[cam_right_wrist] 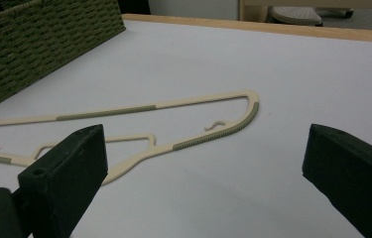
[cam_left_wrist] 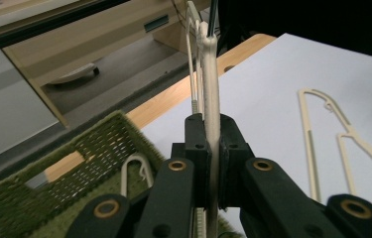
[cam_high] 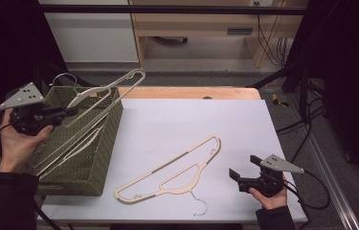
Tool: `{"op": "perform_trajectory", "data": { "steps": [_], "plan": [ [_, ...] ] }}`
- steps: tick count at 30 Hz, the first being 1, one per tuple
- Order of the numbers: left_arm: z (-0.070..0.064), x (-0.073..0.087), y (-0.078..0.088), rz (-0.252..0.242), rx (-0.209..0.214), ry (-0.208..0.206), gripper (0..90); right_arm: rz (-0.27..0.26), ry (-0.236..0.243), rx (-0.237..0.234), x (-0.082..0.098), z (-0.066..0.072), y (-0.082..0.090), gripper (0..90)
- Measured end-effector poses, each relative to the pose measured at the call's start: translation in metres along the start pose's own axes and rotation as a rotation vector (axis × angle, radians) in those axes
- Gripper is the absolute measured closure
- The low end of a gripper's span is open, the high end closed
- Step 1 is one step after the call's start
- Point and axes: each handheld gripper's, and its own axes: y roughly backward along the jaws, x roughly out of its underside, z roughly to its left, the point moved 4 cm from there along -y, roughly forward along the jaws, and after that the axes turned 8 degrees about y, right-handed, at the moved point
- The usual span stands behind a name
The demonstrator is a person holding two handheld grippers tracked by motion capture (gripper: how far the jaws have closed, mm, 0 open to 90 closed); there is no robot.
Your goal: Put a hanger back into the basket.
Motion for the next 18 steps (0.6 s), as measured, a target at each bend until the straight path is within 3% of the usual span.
{"op": "perform_trajectory", "data": {
  "steps": [12,18],
  "plan": [
    [0.035,0.028,0.005,0.042,-0.064,0.006,85.8,0.005,0.0,0.002,0.001,0.0,-0.001,4.4],
    [0.047,0.04,0.008,0.07,-0.091,-0.026,85.7,0.005,-0.004,0.002,0.001,0.0,-0.002,4.4]
  ]
}}
